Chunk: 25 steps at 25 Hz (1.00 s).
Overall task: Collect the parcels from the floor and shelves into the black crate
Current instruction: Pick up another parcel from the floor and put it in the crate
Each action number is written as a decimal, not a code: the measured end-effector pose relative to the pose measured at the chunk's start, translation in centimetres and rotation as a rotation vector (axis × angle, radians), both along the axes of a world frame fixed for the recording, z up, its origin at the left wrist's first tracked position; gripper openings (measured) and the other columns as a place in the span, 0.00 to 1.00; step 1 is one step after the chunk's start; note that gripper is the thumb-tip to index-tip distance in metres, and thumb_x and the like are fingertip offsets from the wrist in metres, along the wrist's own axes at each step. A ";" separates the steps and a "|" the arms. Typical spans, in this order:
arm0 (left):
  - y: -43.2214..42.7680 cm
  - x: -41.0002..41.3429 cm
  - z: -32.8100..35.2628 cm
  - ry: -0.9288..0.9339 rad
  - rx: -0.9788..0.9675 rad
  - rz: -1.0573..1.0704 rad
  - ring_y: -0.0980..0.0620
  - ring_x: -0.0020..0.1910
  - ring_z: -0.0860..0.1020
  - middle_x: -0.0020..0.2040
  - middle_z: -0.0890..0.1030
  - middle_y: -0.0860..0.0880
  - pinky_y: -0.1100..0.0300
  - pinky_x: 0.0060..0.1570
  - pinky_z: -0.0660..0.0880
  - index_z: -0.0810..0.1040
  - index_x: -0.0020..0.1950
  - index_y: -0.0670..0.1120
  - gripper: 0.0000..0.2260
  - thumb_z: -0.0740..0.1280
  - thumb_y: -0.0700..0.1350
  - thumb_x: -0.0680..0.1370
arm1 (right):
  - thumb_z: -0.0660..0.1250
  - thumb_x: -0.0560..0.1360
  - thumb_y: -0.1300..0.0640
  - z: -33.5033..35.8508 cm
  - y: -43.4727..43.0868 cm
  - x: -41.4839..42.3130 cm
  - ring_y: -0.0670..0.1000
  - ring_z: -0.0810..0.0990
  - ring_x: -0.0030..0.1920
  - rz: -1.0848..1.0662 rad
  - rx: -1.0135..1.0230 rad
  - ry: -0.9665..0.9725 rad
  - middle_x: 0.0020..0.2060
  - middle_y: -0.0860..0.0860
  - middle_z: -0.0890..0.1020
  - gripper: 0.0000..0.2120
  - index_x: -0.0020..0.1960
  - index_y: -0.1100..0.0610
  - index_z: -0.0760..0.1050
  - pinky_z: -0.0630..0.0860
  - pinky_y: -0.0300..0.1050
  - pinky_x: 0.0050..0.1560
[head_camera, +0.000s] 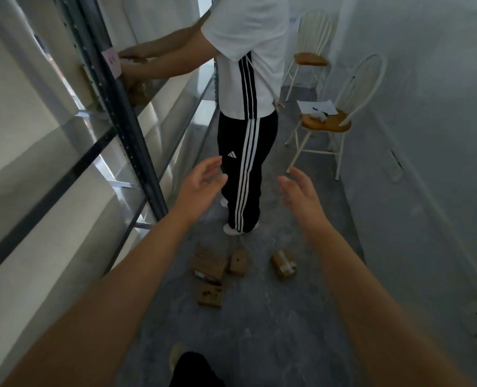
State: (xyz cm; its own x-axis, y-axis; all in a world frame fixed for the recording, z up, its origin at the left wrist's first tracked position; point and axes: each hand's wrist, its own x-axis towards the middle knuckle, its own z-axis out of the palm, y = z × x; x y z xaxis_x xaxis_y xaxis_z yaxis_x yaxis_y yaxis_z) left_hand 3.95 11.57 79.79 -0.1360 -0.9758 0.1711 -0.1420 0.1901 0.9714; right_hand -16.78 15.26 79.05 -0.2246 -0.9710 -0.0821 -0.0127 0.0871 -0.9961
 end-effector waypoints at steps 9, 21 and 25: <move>-13.0 3.2 -7.2 -0.045 0.161 0.008 0.53 0.65 0.72 0.66 0.74 0.50 0.74 0.53 0.71 0.71 0.67 0.46 0.18 0.65 0.42 0.77 | 0.62 0.78 0.51 -6.2 -12.1 3.9 0.37 0.74 0.51 0.020 0.194 0.043 0.52 0.37 0.73 0.24 0.72 0.52 0.61 0.71 0.36 0.50; -25.7 5.8 -37.2 -0.122 0.671 0.135 0.53 0.60 0.73 0.63 0.75 0.45 0.74 0.49 0.68 0.71 0.66 0.43 0.15 0.62 0.43 0.79 | 0.62 0.78 0.56 -35.1 -26.4 8.1 0.49 0.73 0.53 0.098 0.625 0.167 0.50 0.50 0.75 0.22 0.71 0.57 0.63 0.69 0.42 0.55; -25.8 6.7 -49.9 -0.124 0.801 0.252 0.53 0.57 0.71 0.58 0.73 0.48 0.71 0.47 0.66 0.68 0.68 0.41 0.17 0.60 0.43 0.80 | 0.62 0.77 0.58 -48.4 -25.7 7.9 0.61 0.74 0.59 0.013 0.794 0.198 0.59 0.64 0.75 0.12 0.59 0.62 0.72 0.71 0.55 0.62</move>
State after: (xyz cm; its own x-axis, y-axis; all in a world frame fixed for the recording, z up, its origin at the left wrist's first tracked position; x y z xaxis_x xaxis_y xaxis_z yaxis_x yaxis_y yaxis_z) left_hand 10.64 -14.22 29.90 0.1297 -0.7993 -0.5868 -0.2022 -0.6007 0.7735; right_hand -8.84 -10.46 30.68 -0.2961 -0.6430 -0.7063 -0.1879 0.7642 -0.6170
